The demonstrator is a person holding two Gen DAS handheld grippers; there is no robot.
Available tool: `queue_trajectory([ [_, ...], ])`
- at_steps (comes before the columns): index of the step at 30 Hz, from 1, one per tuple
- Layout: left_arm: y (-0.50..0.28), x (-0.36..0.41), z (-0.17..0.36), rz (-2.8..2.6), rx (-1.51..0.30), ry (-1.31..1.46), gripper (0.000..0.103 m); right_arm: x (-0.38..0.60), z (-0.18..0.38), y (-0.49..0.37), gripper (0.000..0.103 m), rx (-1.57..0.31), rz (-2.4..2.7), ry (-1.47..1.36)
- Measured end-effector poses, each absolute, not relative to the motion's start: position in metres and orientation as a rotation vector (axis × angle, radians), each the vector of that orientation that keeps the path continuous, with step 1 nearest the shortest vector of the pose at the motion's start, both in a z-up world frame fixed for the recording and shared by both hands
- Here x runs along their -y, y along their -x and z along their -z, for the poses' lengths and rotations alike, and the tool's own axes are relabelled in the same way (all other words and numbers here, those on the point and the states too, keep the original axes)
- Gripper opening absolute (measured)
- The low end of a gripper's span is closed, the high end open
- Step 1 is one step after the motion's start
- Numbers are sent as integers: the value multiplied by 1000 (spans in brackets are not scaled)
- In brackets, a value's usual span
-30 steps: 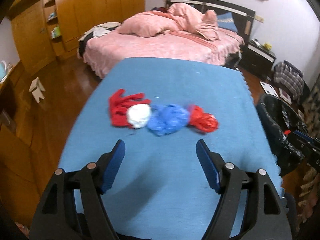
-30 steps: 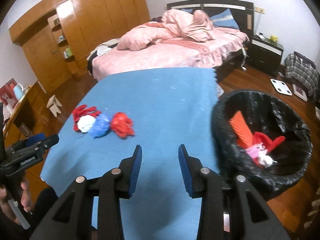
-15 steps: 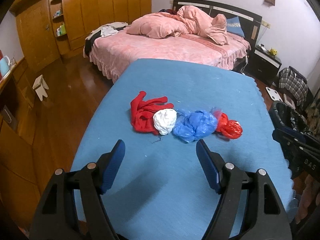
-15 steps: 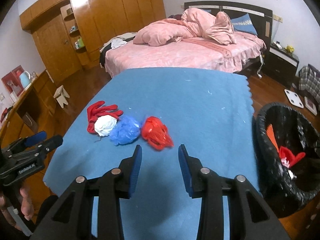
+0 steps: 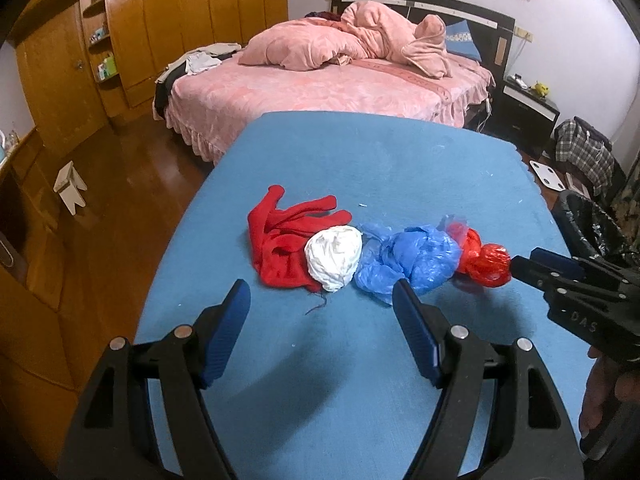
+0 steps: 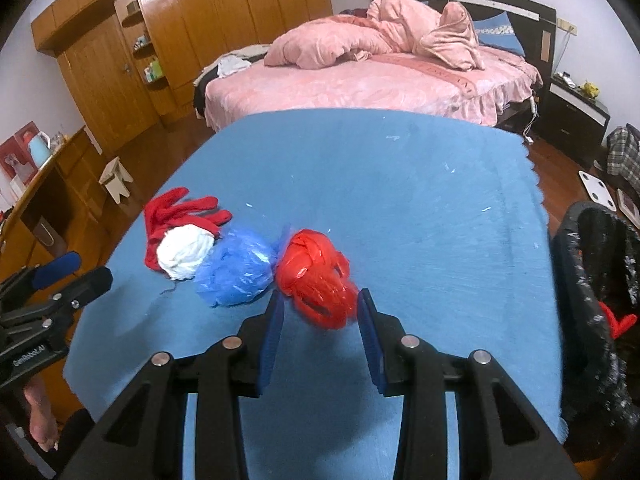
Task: Collect trash
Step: 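Grasp the red plastic bag with the right tool while the left tool grasps the white cloth ball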
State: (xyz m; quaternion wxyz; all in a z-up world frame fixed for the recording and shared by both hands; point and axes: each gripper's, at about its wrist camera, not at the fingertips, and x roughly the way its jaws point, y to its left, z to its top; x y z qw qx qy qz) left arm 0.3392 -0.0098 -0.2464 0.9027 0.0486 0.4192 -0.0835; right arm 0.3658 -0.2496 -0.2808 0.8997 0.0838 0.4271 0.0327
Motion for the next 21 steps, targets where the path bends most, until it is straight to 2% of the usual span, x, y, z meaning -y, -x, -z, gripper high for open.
queue_trajectory([
  [12,-380,18,287,180,-920,-100,72,249,316,-400,37,-936,-81,-171],
  [14,-386,20,292,181,-926,-102,71,249,318,-403,35,-939,-85,-173],
  [16,-390,20,296,179,-932,-99,70,249,319,-406,25,-938,-91,-171],
  [19,-397,22,302,184,-947,-103,61,250,318,-407,19,-931,-98,-174],
  [21,-400,23,307,196,-963,-103,46,250,316,-407,18,-926,-101,-177],
])
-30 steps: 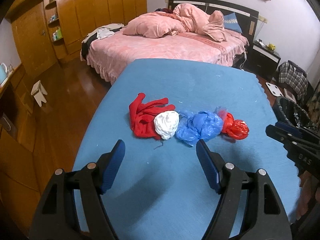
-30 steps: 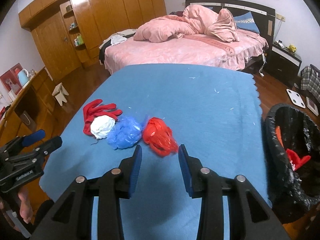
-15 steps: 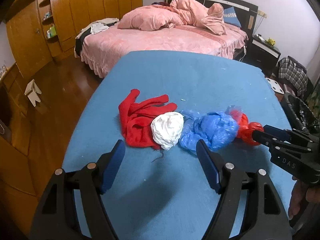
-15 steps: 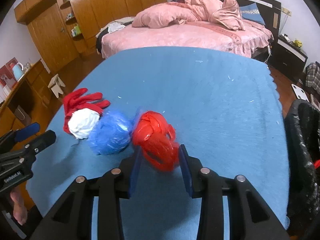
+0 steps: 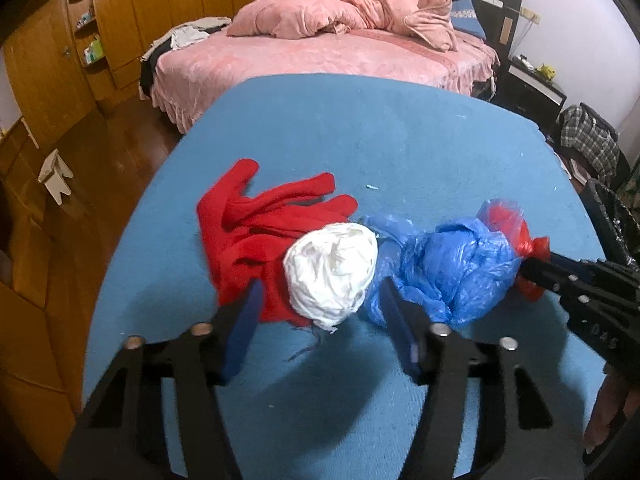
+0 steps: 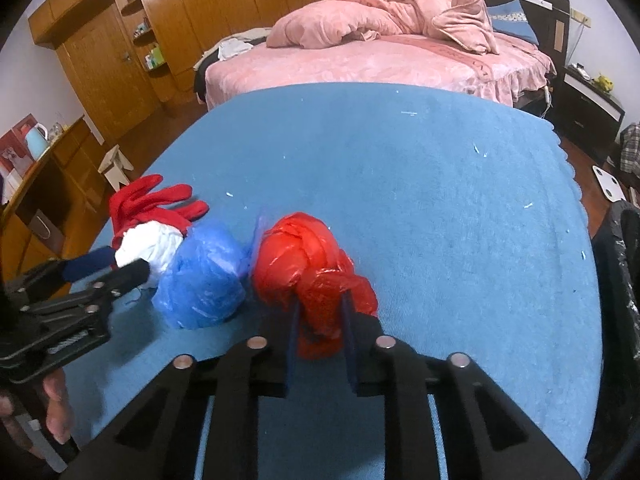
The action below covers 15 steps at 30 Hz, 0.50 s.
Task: Collect trash
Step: 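Grasp the red plastic bag with the right tool while the left tool grasps the white cloth ball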
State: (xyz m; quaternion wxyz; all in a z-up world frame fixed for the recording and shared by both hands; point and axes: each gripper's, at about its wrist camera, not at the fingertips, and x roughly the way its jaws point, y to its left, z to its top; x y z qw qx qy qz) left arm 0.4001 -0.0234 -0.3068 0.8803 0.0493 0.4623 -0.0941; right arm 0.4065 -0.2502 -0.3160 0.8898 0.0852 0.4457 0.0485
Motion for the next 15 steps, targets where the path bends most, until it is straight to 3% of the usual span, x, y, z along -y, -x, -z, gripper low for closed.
queue_trajectory([
  [2,-402,23,311,207,-980,-95,36,251,314,-406,17,-921,-103,-180],
  [6,-401,21,309,216,-979,-74,29,251,309,-404,17,-914,-105,-179],
  [15,-391,21,292,204,-952,-66,24,254,296,-401,13,-895,-101,-185],
])
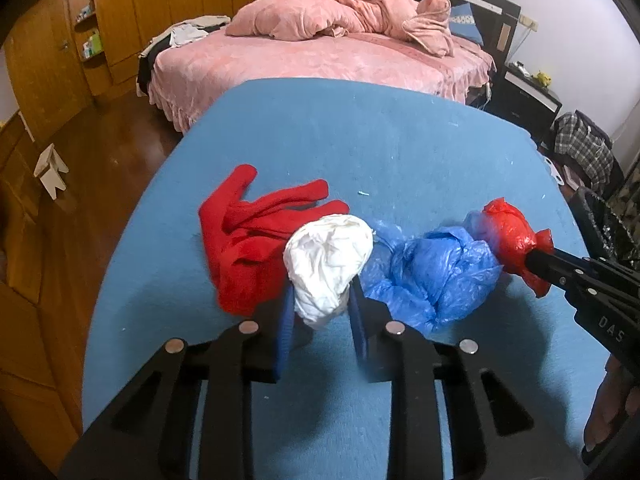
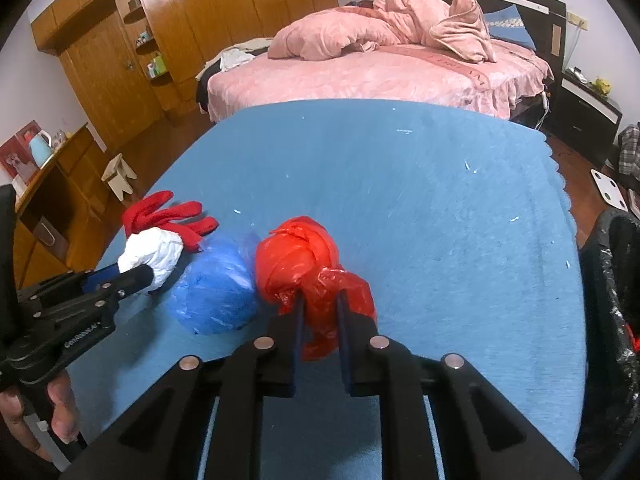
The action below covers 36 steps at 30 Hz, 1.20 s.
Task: Collect trash
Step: 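Grasp the red plastic bag with the right tool while the left tool grasps the white cloth ball, then carry the red plastic bag and white cloth ball with both tools over the bin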
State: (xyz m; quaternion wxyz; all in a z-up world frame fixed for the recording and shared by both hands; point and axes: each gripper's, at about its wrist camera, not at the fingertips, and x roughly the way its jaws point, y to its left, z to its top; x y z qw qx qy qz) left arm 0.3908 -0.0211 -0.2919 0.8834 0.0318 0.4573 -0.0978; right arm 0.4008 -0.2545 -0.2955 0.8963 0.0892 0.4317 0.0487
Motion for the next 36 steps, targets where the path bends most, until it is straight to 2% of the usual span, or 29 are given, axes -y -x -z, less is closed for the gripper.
queue_trajectory([
  [14,-368,22,261,189,-918,-77,24,262,266,-386,11,-845,-89,-175],
  [36,-318,65,196,184,-852,-82,24,291,215,-337,11,-772,-51,-177],
])
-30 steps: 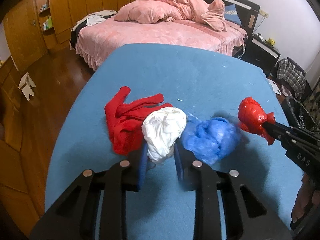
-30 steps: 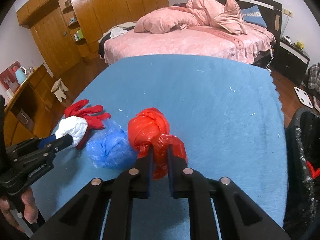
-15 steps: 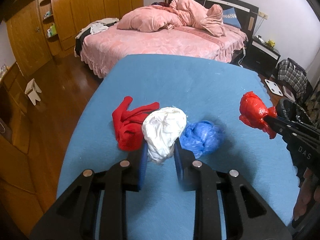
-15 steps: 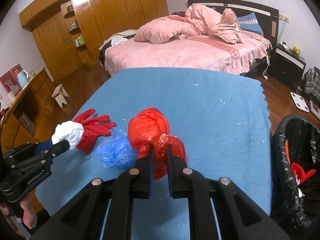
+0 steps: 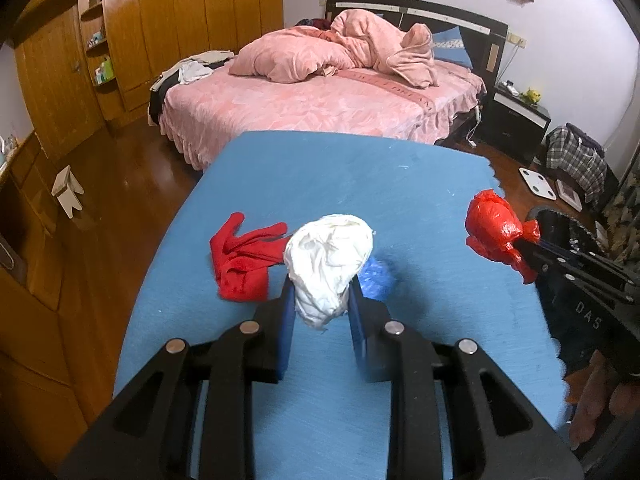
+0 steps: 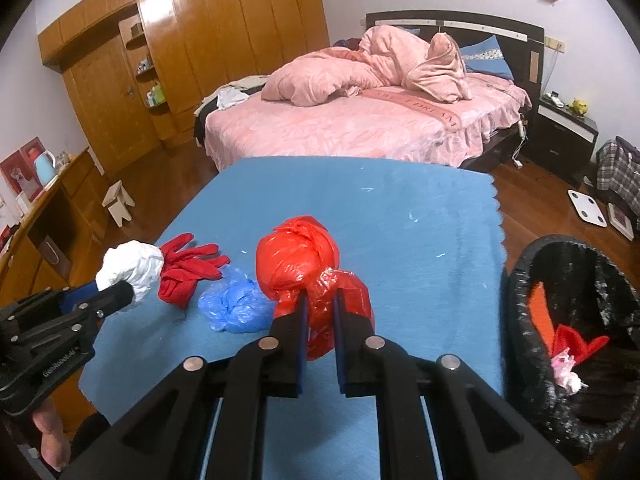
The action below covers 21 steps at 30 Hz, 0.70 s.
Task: Collect trash
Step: 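Carry the red plastic bag and white cloth ball with both tools over the bin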
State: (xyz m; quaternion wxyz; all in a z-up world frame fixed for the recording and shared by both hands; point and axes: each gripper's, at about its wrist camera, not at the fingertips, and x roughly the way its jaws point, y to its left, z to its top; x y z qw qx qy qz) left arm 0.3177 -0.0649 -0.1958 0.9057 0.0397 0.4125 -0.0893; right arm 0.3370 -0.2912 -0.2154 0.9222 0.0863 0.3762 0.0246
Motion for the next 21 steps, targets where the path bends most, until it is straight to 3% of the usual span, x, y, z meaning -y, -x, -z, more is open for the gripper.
queue_trajectory([
  [21,-266,150,153,249,-825,-102,24,352,179,-276,11,-716,20,-174],
])
